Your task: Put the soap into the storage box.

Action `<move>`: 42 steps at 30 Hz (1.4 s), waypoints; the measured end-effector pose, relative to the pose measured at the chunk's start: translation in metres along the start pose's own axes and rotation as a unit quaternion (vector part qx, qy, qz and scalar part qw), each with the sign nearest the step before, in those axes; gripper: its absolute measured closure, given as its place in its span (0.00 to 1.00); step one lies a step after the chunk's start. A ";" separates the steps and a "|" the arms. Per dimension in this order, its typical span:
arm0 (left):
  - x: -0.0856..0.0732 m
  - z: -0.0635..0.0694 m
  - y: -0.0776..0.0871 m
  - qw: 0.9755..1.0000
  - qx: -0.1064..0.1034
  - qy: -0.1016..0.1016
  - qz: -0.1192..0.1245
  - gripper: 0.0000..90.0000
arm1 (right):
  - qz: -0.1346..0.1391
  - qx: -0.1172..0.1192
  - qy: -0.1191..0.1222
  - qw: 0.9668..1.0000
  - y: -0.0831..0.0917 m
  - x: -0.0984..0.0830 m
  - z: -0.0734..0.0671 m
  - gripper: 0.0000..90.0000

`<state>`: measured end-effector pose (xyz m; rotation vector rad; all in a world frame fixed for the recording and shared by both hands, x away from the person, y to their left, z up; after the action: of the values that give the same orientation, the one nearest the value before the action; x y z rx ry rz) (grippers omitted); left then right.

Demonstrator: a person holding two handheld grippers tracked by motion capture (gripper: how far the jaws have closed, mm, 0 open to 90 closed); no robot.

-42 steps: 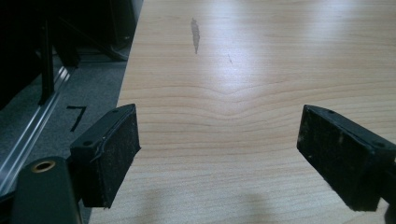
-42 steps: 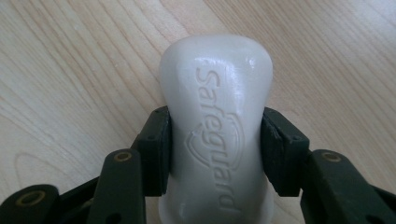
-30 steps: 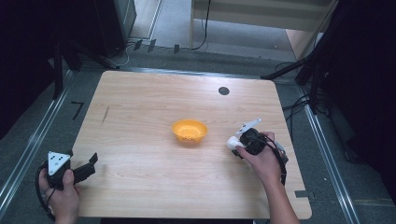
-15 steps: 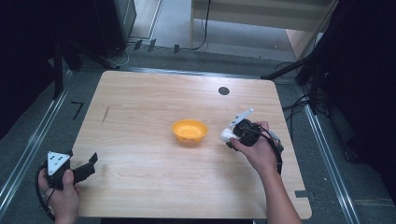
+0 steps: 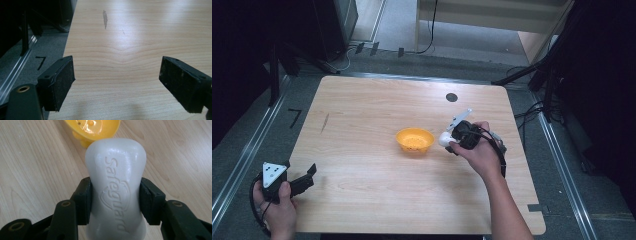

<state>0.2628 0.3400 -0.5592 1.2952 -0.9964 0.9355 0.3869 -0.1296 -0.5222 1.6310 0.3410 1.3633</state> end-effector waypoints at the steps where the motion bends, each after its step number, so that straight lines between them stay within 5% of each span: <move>1: 0.000 0.000 0.000 1.000 0.000 0.000 0.000 0.15 | 0.002 0.003 0.000 1.000 -0.001 0.002 -0.001 0.57; 42: 0.000 0.000 0.001 1.000 -0.006 0.004 0.003 0.15 | -0.017 0.054 0.099 0.994 -0.042 0.074 -0.019 0.56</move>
<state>0.2623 0.3399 -0.5585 1.2776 -0.9986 0.9382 0.4102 -0.0464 -0.5119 1.5728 0.5652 1.5063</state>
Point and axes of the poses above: each handheld gripper's, and its own axes: y roughly backward along the jaws, x roughly out of its top, z roughly to its right, the point moved 8 cm from there along -y, roughly forward along the jaws, and after that the axes turned 10 degrees about z, right-handed, at the moved point
